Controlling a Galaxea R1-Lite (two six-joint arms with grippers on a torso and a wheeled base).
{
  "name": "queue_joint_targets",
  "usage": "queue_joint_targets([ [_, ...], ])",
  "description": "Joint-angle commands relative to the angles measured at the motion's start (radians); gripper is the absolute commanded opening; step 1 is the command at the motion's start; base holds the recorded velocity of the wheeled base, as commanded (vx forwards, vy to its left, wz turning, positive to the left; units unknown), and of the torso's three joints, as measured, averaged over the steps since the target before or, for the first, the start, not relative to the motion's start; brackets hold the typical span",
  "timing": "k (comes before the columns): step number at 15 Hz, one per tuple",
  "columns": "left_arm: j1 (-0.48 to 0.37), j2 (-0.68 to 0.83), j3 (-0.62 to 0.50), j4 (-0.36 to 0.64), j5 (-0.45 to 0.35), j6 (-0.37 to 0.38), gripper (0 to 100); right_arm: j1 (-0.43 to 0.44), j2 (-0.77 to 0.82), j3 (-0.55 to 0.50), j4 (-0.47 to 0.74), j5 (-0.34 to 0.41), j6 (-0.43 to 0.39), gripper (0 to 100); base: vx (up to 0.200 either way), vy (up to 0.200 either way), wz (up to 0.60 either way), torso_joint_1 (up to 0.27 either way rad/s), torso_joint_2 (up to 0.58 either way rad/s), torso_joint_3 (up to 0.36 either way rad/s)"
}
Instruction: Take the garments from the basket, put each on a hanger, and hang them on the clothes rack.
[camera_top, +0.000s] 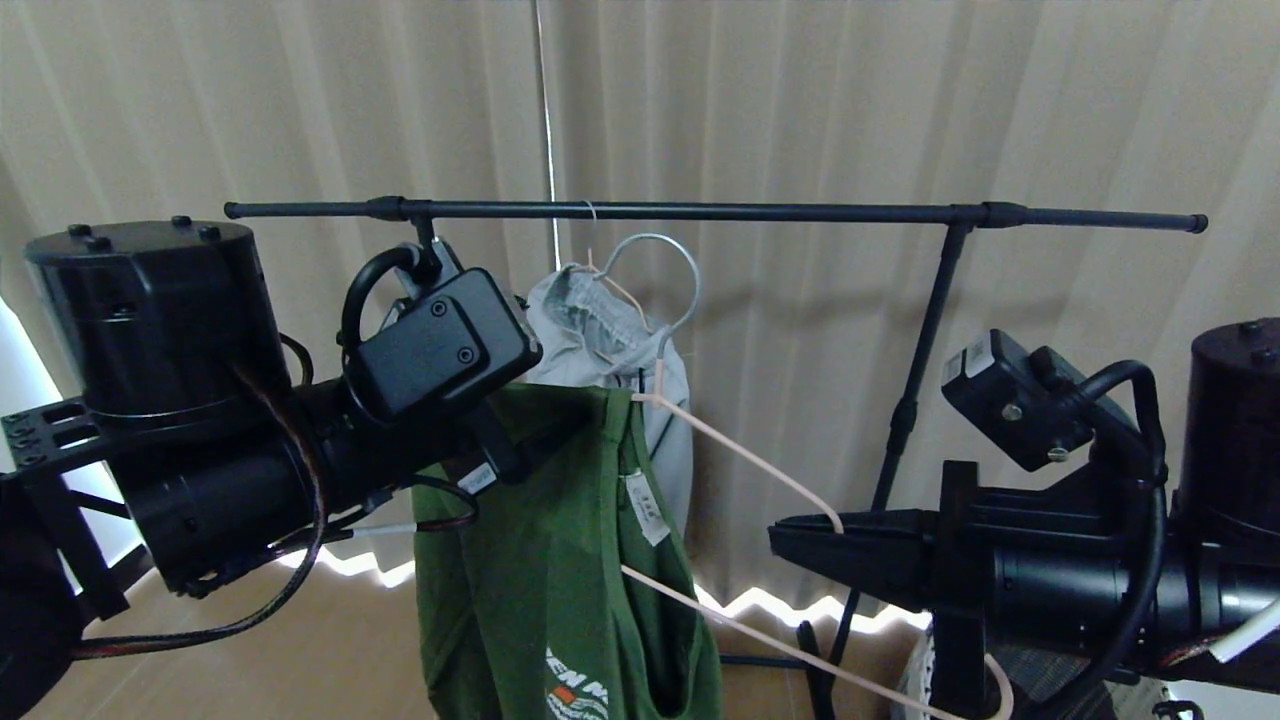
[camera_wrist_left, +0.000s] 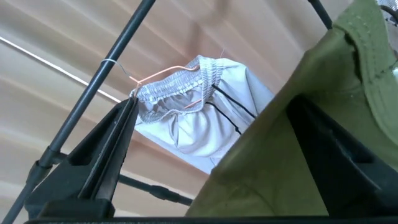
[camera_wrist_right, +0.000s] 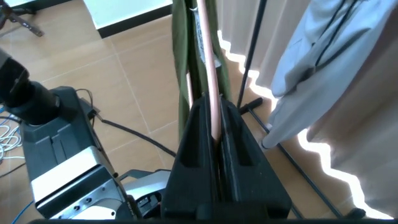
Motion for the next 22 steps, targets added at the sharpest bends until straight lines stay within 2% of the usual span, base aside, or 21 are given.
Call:
queue_joint_targets([
  [1, 0.000, 0.001, 0.000, 0.000, 0.000, 0.000, 0, 0.010, -0.005, 0.000, -0.002, 0.001, 0.000, 0, 0.000, 0.000, 0.00, 0.000, 0.00, 0.000],
  [10, 0.007, -0.005, 0.009, -0.002, 0.005, -0.010, 0, 0.015, -0.017, 0.005, -0.020, 0.010, -0.002, 0, 0.000, 0.000, 0.00, 0.000, 0.00, 0.000],
  [13, 0.022, -0.005, 0.026, -0.037, 0.005, -0.019, 0, 0.015, -0.026, 0.009, -0.023, 0.007, -0.005, 0, 0.000, 0.000, 0.00, 0.000, 0.00, 0.000],
  [14, 0.028, -0.005, 0.042, -0.049, 0.007, -0.017, 0, 0.015, -0.025, 0.009, -0.023, 0.007, -0.005, 100, 0.000, 0.000, 0.00, 0.000, 0.00, 0.000],
  [18, 0.065, -0.007, 0.059, -0.052, 0.023, -0.013, 0, -0.036, -0.014, 0.009, -0.028, -0.042, -0.034, 100, 0.000, 0.000, 0.00, 0.000, 0.00, 0.000],
  [19, 0.072, -0.010, 0.062, -0.052, 0.053, -0.013, 0, -0.062, -0.012, 0.011, -0.028, -0.075, -0.069, 100, 0.000, 0.000, 0.00, 0.000, 0.00, 0.000],
  [20, 0.088, -0.012, 0.063, -0.052, 0.146, -0.013, 0, -0.100, -0.015, 0.020, -0.029, -0.118, -0.115, 100, 0.000, 0.000, 0.00, 0.000, 0.00, 0.000],
  [22, 0.089, -0.012, 0.062, -0.052, 0.214, -0.016, 0, -0.125, -0.028, 0.034, -0.031, -0.139, -0.124, 100, 0.000, 0.000, 0.00, 0.000, 0.00, 0.000],
])
